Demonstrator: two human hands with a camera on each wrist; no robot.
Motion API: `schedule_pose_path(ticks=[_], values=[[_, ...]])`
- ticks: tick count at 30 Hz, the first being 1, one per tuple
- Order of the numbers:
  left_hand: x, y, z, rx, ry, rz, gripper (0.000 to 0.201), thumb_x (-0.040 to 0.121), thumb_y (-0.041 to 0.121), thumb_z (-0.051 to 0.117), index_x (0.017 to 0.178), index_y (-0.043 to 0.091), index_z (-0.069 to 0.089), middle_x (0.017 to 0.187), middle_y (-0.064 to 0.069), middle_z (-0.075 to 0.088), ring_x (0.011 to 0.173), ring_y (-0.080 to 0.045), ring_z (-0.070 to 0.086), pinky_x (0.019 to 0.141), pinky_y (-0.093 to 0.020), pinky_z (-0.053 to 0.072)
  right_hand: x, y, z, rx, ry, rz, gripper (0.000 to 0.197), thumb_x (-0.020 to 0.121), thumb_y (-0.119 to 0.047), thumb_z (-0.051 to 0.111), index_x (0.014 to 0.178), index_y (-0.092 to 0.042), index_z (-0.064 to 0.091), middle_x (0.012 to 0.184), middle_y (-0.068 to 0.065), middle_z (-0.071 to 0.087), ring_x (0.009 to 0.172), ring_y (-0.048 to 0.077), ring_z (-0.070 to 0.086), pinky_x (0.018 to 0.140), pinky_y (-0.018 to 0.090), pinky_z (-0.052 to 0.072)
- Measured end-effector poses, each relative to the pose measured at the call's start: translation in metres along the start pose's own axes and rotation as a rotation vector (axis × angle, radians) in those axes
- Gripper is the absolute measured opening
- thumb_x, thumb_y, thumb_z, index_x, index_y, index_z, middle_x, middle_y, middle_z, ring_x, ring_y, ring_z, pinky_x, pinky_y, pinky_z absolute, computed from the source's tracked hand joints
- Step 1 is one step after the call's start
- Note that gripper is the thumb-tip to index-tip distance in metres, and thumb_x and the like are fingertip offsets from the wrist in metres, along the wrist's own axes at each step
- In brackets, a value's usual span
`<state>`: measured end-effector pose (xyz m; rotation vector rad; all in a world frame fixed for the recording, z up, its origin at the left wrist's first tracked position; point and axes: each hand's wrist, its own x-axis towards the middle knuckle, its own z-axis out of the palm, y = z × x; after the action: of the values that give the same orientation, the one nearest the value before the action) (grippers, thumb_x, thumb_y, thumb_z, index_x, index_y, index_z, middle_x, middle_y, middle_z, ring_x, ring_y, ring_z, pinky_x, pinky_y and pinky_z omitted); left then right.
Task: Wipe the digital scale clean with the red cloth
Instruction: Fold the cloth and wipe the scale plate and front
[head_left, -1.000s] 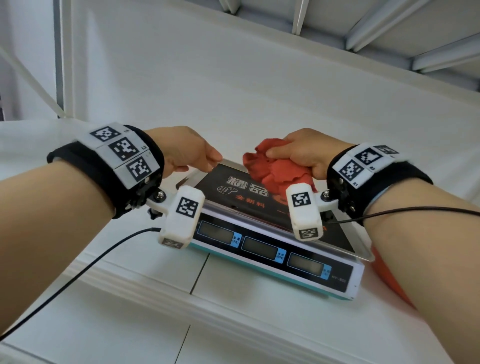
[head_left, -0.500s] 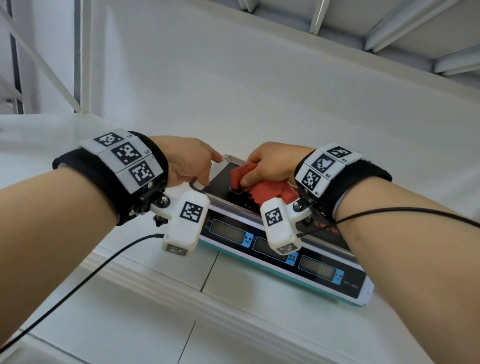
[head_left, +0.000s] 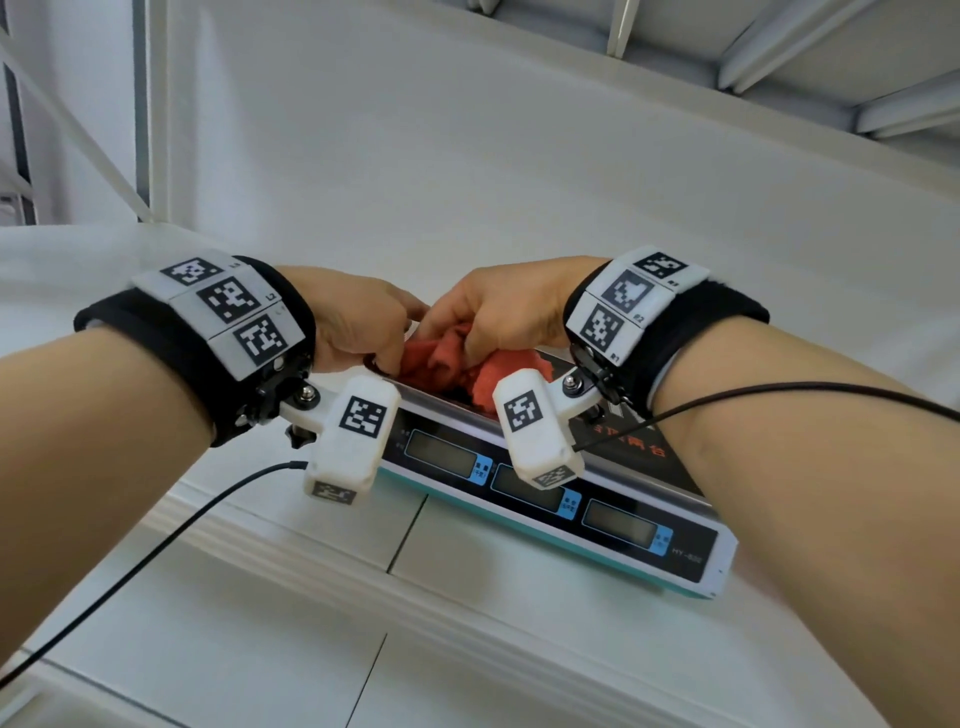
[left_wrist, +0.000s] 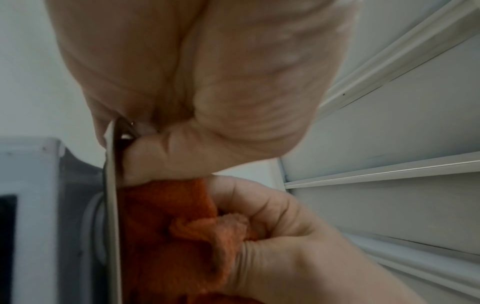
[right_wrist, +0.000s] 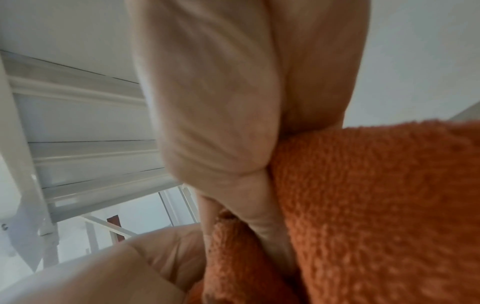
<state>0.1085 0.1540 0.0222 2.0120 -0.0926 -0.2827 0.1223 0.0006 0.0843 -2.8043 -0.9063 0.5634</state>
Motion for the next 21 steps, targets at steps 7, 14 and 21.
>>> schedule_pose_path(ticks=[7,14,21], values=[[-0.001,0.002,0.000,-0.072,0.090,-0.044,0.089,0.066,-0.032,0.041,0.144,0.012,0.040,0.146,-0.010,0.042,0.136,-0.028,0.038,0.099,-0.035,0.046,-0.013,0.015,0.002,0.096,-0.038,0.024,0.056,0.082,0.021,0.044,0.108,-0.016,0.076,0.095,0.004,0.076,0.099,0.017,0.072,0.088,0.039,0.059],[-0.006,0.013,0.013,0.004,0.035,-0.072,0.085,0.071,-0.013,0.071,0.145,0.015,0.038,0.132,-0.010,0.056,0.122,-0.027,0.049,0.106,-0.036,0.038,-0.034,0.038,-0.003,0.142,-0.014,0.073,0.047,0.084,0.018,0.050,0.104,-0.015,0.077,0.102,0.003,0.077,0.099,0.017,0.072,0.074,0.027,0.061],[-0.010,0.018,0.019,0.174,-0.025,-0.086,0.139,0.029,0.026,0.091,0.150,0.029,0.024,0.150,-0.009,0.041,0.134,-0.035,0.037,0.114,-0.051,0.024,-0.051,0.068,-0.008,0.200,0.261,0.209,0.044,0.083,0.012,0.055,0.099,-0.024,0.076,0.094,-0.004,0.077,0.092,0.018,0.072,0.077,0.033,0.061]])
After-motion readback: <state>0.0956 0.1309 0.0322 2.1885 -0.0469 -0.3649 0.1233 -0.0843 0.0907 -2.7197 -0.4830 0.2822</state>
